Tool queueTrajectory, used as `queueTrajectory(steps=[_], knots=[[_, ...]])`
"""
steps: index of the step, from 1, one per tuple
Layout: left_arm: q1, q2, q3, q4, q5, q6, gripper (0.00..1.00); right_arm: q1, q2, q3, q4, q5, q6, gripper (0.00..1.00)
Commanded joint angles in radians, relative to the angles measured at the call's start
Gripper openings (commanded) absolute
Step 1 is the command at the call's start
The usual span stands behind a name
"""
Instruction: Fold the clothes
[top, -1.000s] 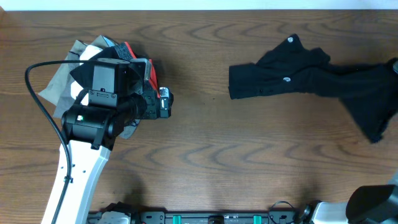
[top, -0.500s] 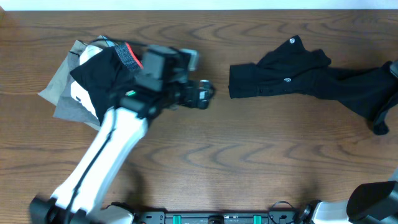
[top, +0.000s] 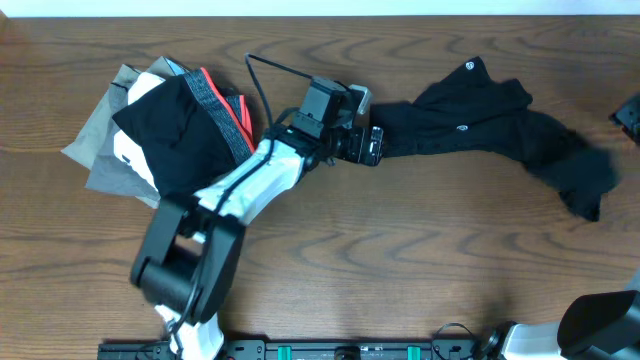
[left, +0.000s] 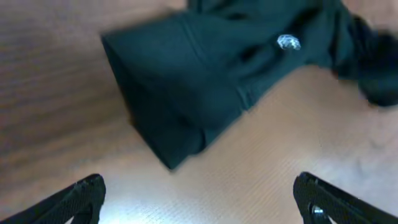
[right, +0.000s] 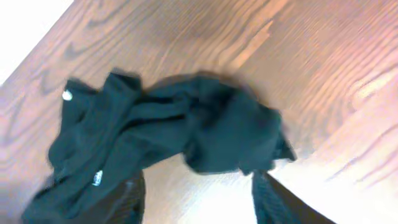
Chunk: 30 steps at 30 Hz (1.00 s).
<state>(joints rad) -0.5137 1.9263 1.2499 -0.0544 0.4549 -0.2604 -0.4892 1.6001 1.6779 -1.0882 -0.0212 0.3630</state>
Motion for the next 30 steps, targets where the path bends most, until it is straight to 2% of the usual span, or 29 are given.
queueTrajectory(steps=[1, 7, 16, 23, 25, 27, 30], knots=[[-0.003, 0.051, 0.013, 0.061, -0.048, -0.106, 0.98, 0.006, 0.005, 0.001, -0.009, -0.079, 0.003, 0.56], [-0.003, 0.140, 0.013, 0.146, -0.048, -0.188, 0.96, 0.007, 0.005, 0.000, -0.020, -0.100, 0.003, 0.57], [-0.027, 0.195, 0.014, 0.195, -0.064, -0.216, 0.79, 0.051, 0.005, -0.028, -0.013, -0.099, 0.003, 0.57], [-0.088, 0.199, 0.014, 0.184, -0.122, -0.224, 0.72, 0.058, 0.005, -0.074, -0.003, -0.099, 0.003, 0.57], [-0.101, 0.200, 0.014, 0.171, -0.155, -0.224, 0.65, 0.059, 0.005, -0.082, -0.004, -0.100, 0.003, 0.56], [-0.104, 0.200, 0.014, 0.161, -0.172, -0.224, 0.54, 0.058, 0.005, -0.088, -0.005, -0.100, 0.003, 0.56], [-0.095, 0.196, 0.014, 0.159, -0.168, -0.224, 0.26, 0.058, 0.005, -0.091, -0.005, -0.100, 0.003, 0.55]])
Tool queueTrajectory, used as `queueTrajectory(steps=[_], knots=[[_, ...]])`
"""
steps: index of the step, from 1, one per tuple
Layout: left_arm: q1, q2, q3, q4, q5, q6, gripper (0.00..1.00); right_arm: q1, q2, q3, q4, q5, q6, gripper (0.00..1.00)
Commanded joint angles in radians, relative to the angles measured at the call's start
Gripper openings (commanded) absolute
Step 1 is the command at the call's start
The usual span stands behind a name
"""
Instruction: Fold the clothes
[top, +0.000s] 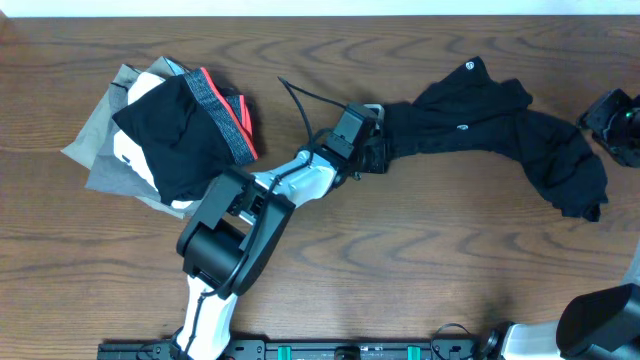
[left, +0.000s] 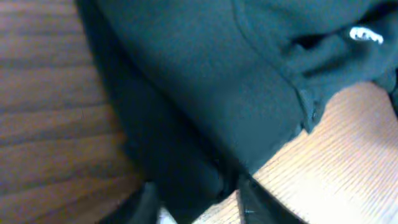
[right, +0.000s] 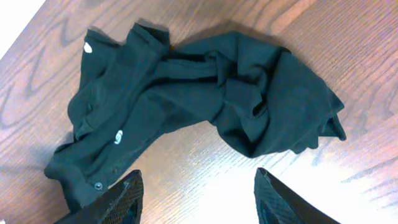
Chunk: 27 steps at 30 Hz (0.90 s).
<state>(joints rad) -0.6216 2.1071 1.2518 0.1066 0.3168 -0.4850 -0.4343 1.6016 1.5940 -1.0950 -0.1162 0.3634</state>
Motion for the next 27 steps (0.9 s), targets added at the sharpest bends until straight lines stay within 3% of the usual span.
queueTrajectory(steps=[1, 3, 6, 12, 16, 18, 20, 22, 27], knots=[[0.021, 0.006, 0.012, -0.012, -0.030, 0.001, 0.19, 0.003, 0.004, -0.007, 0.002, -0.005, 0.003, 0.56], [0.038, -0.023, 0.016, -0.059, -0.030, 0.013, 0.06, 0.003, 0.004, -0.007, 0.003, -0.005, 0.003, 0.55], [0.082, -0.123, 0.025, -0.210, -0.062, 0.062, 0.06, 0.004, 0.004, -0.008, 0.005, -0.004, 0.003, 0.55], [0.186, -0.397, 0.025, -0.555, -0.274, 0.149, 0.06, 0.004, 0.004, -0.046, 0.037, -0.005, 0.002, 0.54], [0.238, -0.510, 0.025, -0.705, -0.296, 0.196, 0.07, 0.018, 0.004, -0.122, 0.105, -0.040, -0.002, 0.52], [0.246, -0.532, 0.025, -0.760, -0.296, 0.204, 0.17, 0.039, 0.004, -0.183, 0.180, -0.122, -0.059, 0.52], [0.246, -0.534, 0.025, -0.806, -0.304, 0.204, 0.39, 0.068, 0.004, -0.249, 0.254, -0.206, -0.124, 0.55], [0.246, -0.534, 0.025, -0.843, -0.304, 0.204, 0.50, 0.094, 0.004, -0.301, 0.301, -0.217, -0.135, 0.57], [0.242, -0.533, 0.025, -0.798, -0.283, 0.228, 0.60, 0.136, 0.004, -0.397, 0.378, -0.206, -0.136, 0.59]])
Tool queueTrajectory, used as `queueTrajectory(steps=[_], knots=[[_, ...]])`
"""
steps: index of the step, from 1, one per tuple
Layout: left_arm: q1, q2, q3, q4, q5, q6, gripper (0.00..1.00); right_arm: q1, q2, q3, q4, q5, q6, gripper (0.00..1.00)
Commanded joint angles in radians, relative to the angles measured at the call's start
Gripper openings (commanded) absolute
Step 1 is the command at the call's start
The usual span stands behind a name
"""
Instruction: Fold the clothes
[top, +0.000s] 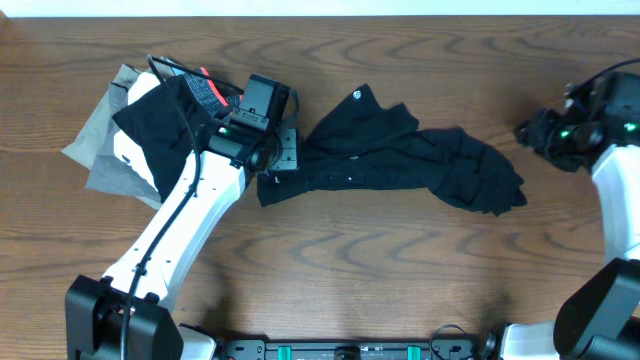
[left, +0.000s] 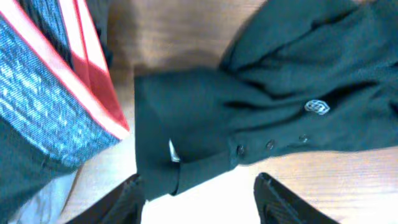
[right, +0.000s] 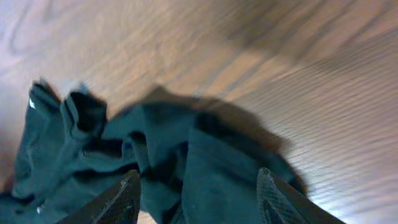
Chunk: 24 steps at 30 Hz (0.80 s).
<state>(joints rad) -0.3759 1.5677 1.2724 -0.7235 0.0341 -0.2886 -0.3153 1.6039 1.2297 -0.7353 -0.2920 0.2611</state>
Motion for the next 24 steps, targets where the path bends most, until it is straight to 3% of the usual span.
queueTrajectory(steps=[1, 3, 7, 12, 17, 24], knots=[[-0.008, 0.008, 0.004, 0.067, 0.034, 0.070, 0.60, 0.023, 0.002, -0.048, 0.033, -0.029, -0.034, 0.59], [-0.020, 0.020, 0.002, 0.158, 0.112, 0.140, 0.65, 0.029, 0.002, -0.072, 0.056, -0.029, -0.014, 0.59], [-0.052, 0.101, 0.002, 0.299, 0.189, 0.158, 0.73, 0.034, 0.002, -0.124, 0.100, -0.026, 0.048, 0.61], [-0.098, 0.255, 0.003, 0.473, 0.322, 0.157, 0.73, 0.034, 0.002, -0.145, 0.109, -0.027, 0.053, 0.62], [-0.145, 0.370, 0.061, 0.544, 0.308, 0.214, 0.73, 0.035, 0.002, -0.145, 0.121, -0.031, 0.056, 0.62], [-0.192, 0.474, 0.123, 0.531, 0.167, 0.363, 0.74, 0.034, 0.002, -0.145, 0.106, -0.031, 0.056, 0.61]])
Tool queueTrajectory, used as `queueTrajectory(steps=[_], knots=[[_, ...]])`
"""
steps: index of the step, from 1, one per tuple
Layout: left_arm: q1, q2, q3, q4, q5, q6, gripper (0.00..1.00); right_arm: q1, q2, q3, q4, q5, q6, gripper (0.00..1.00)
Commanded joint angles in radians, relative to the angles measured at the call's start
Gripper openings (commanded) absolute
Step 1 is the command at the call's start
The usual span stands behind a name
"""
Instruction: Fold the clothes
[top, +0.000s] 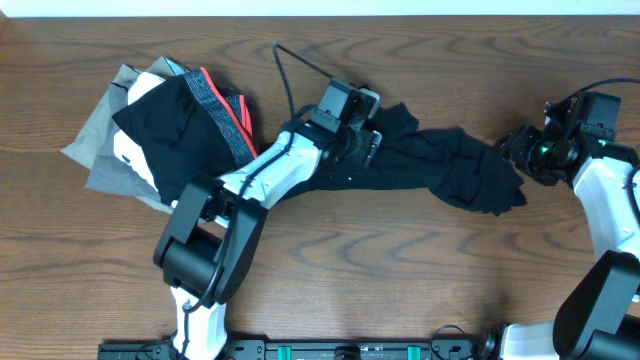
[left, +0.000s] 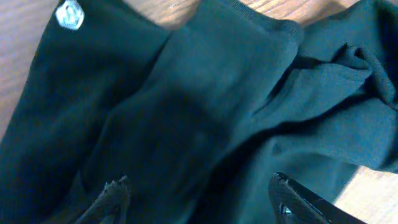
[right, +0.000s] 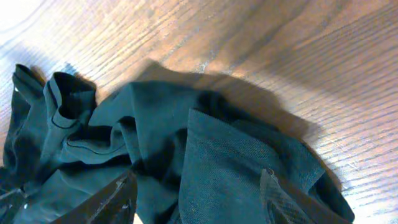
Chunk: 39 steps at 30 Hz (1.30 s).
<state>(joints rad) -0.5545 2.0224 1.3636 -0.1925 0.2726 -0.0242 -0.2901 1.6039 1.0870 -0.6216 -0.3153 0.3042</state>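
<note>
A dark green polo shirt lies crumpled across the middle of the wooden table. My left gripper hovers over its left part. In the left wrist view that gripper is open, its fingers spread wide just above the cloth, near a small white logo. My right gripper is at the shirt's right end. The right wrist view shows it open over the bunched fabric, with nothing held.
A pile of other clothes lies at the left: a black garment, a red and grey band, grey and white cloth. A black cable arcs up from the left wrist. The table's far edge runs along the top.
My left gripper has gone from the shirt's left end beside the pile to a spot further right over the shirt. My right gripper has come closer to the shirt's right end.
The shirt first lay at the right half of the table, my open left gripper at its left end. Then the left fingers were shut on that end. After that the shirt lay further left, near the pile, and the left gripper was open. Now both open grippers hover over it.
</note>
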Motion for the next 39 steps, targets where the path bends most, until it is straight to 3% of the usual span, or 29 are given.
queueTrajectory(steps=[1, 9, 18, 23, 26, 27, 39], knots=[[-0.019, 0.025, 0.032, 0.001, -0.098, 0.109, 0.74, 0.009, 0.002, -0.003, -0.010, -0.007, 0.013, 0.61], [-0.040, 0.065, 0.032, 0.032, -0.181, 0.244, 0.72, 0.009, 0.002, -0.003, -0.010, -0.007, 0.014, 0.61], [-0.042, 0.079, 0.032, 0.074, -0.241, 0.269, 0.57, 0.009, 0.002, -0.003, -0.008, -0.007, 0.014, 0.61], [-0.042, 0.078, 0.053, 0.082, -0.338, 0.271, 0.33, 0.009, 0.002, -0.003, -0.009, -0.007, 0.013, 0.61], [-0.042, 0.077, 0.106, 0.041, -0.369, 0.271, 0.09, 0.009, 0.002, -0.003, -0.009, -0.006, 0.013, 0.61], [-0.042, 0.076, 0.133, 0.016, -0.385, 0.271, 0.06, 0.009, 0.002, -0.003, -0.008, -0.006, 0.013, 0.61], [-0.042, -0.054, 0.456, -0.396, -0.466, 0.266, 0.06, 0.010, 0.002, -0.003, 0.002, -0.002, -0.114, 0.56]])
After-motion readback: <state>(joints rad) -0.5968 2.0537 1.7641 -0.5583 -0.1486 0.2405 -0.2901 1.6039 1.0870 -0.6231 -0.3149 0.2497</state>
